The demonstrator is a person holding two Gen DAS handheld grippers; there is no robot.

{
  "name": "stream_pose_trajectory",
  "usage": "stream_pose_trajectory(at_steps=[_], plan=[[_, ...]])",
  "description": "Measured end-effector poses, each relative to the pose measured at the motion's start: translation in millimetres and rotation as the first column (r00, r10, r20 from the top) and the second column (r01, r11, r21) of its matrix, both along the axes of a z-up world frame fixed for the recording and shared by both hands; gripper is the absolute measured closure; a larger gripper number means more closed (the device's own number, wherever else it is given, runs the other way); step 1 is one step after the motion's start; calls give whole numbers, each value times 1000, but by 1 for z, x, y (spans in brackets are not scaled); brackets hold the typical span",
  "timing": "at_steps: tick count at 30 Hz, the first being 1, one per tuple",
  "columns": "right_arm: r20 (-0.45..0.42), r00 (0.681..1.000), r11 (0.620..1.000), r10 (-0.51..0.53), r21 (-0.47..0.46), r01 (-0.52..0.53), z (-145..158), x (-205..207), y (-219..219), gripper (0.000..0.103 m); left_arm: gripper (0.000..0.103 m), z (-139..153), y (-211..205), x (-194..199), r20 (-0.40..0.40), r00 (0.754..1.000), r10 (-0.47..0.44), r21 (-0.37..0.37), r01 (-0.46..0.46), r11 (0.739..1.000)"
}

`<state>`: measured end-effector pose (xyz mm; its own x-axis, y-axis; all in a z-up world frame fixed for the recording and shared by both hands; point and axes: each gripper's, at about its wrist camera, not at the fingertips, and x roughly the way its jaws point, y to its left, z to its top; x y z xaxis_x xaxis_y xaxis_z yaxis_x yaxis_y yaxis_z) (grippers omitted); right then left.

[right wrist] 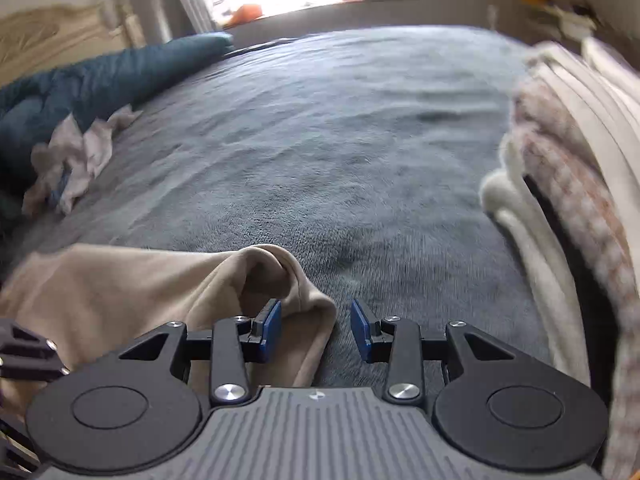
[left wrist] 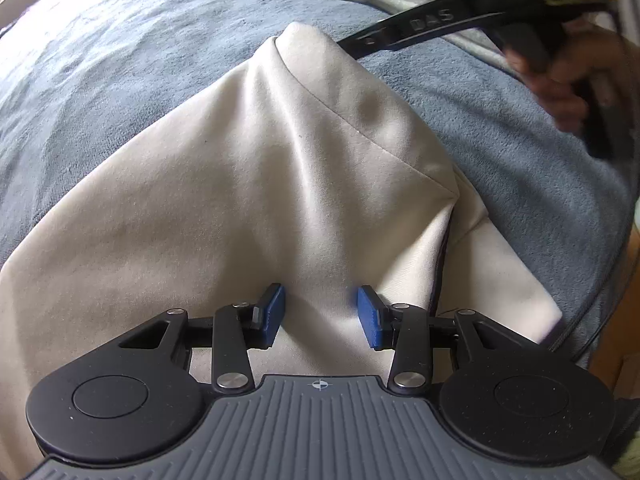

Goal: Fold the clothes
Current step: 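Pinch the hoodie end with the right tool and lift it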

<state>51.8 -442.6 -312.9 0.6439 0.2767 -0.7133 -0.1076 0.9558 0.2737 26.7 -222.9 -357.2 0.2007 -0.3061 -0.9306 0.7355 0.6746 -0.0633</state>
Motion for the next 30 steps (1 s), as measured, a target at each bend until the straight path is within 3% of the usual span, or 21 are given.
stream_pose_trajectory(at_steps=[2, 4, 7, 9, 10, 11, 15, 19, 21, 24, 26, 28, 30], plan=[[-41, 998, 988, -55, 140, 61, 1, -4, -12, 63, 63, 11, 1, 11, -39, 999, 23, 1, -23, 1000], [-73, 994, 948, -81, 302, 99, -1, -5, -23, 63, 63, 26, 9, 28, -70, 994, 85, -34, -87, 996], [-92, 992, 902, -84, 417, 115, -7, 6, -27, 61, 63, 42, 17, 66, -86, 981, 177, -101, -185, 978], [-118, 988, 895, -95, 424, 137, -15, 15, -24, 68, 63, 49, 16, 92, -76, 970, 230, -146, -239, 960], [-132, 985, 887, -111, 433, 158, -20, 17, -24, 97, 63, 48, 14, 105, -65, 967, 247, -169, -254, 952], [-145, 981, 880, -129, 439, 181, -24, 17, -24, 100, 63, 47, 11, 117, -52, 964, 260, -188, -265, 946], [-179, 959, 875, -219, 398, 274, -29, 3, -23, 101, 63, 33, -13, 139, 20, 971, 240, -221, -230, 948], [-237, 938, 898, -252, 305, 318, -44, -2, -11, 101, 63, 10, -35, 143, 41, 976, 213, -181, -203, 962], [-211, 945, 897, -251, 316, 309, -36, -1, -14, 100, 63, 2, -39, 142, 58, 977, 203, -148, -193, 970], [-171, 953, 896, -251, 331, 296, -24, 0, -18, 94, 63, 3, -35, 141, 71, 974, 217, -163, -204, 965], [-141, 958, 894, -249, 346, 283, -18, 5, -23, 75, 63, 3, -34, 142, 80, 971, 224, -176, -208, 962], [-118, 968, 910, -222, 333, 249, -17, 13, -22, 74, 63, 2, -35, 145, 86, 970, 227, -190, -208, 960], [-95, 977, 942, -192, 262, 211, -17, 15, -16, 82, 63, 0, -37, 149, 93, 969, 231, -203, -209, 957]])
